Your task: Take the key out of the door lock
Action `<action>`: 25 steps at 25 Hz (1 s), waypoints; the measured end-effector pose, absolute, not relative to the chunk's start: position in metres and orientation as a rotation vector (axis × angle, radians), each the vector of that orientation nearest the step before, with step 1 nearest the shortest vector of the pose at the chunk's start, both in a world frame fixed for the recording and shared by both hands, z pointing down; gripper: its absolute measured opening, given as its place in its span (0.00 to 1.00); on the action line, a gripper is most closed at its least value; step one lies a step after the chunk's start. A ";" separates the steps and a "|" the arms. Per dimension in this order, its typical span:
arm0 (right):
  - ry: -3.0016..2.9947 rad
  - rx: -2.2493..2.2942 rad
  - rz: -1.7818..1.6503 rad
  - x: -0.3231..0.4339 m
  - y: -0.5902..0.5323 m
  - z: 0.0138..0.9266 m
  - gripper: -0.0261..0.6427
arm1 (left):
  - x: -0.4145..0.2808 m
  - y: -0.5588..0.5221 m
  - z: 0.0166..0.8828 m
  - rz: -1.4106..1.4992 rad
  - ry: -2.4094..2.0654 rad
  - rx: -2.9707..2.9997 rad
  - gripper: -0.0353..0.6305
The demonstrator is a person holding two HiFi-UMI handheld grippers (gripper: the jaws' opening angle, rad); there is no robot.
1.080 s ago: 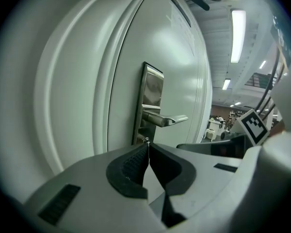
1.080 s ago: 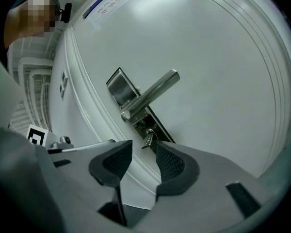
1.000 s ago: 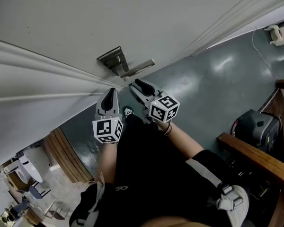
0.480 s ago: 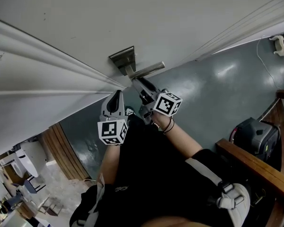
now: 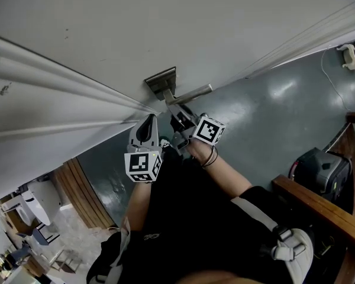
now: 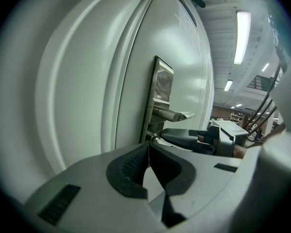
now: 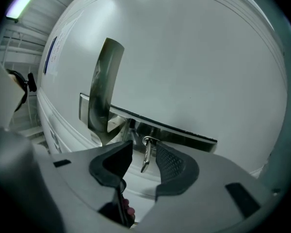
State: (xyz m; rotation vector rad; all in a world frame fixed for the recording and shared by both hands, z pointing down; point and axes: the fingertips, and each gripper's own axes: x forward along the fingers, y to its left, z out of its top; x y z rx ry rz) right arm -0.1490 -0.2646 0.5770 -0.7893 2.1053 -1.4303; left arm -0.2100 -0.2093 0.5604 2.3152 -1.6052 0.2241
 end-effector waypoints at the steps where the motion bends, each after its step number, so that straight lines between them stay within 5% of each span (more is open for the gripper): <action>1: 2.089 -0.782 -1.433 -0.149 -0.266 0.577 0.28 | -0.210 -0.210 0.561 0.225 -1.601 2.317 0.09; 15: 1.891 -0.779 -1.519 -0.148 -0.275 0.587 0.10 | -0.215 -0.214 0.562 0.235 -1.576 2.328 0.09; 25: 1.838 -0.788 -1.550 -0.147 -0.276 0.591 0.09 | -0.214 -0.209 0.561 0.215 -1.585 2.315 0.09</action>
